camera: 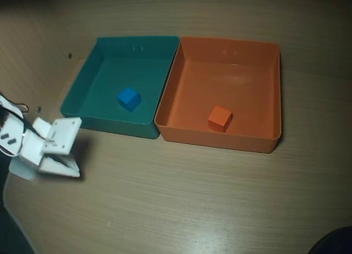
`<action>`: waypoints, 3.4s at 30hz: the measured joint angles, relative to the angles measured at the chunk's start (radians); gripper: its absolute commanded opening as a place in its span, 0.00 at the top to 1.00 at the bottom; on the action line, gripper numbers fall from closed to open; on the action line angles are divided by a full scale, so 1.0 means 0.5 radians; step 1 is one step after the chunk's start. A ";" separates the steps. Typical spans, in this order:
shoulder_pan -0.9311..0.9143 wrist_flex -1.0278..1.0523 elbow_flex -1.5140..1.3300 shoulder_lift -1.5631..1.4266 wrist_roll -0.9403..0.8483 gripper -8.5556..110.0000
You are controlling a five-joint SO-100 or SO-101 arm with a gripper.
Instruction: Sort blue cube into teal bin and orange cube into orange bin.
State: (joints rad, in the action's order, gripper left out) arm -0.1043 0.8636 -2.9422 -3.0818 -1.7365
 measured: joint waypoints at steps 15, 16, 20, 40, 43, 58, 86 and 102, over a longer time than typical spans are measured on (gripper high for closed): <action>0.006 0.436 -0.344 -0.531 0.006 0.97; 0.009 0.552 -0.344 -0.531 0.006 0.97; 0.031 0.890 -0.344 -0.534 0.034 0.96; 0.018 0.905 -0.344 -0.534 0.117 0.96; 0.018 0.905 -0.344 -0.534 0.117 0.96; 0.028 0.905 -0.344 -0.534 0.117 0.96; 0.028 0.905 -0.344 -0.534 0.117 0.96; 0.003 0.939 1.117 0.954 0.117 0.96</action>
State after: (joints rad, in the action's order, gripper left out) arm -0.1028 1.3330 -2.3838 -2.6047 -1.6782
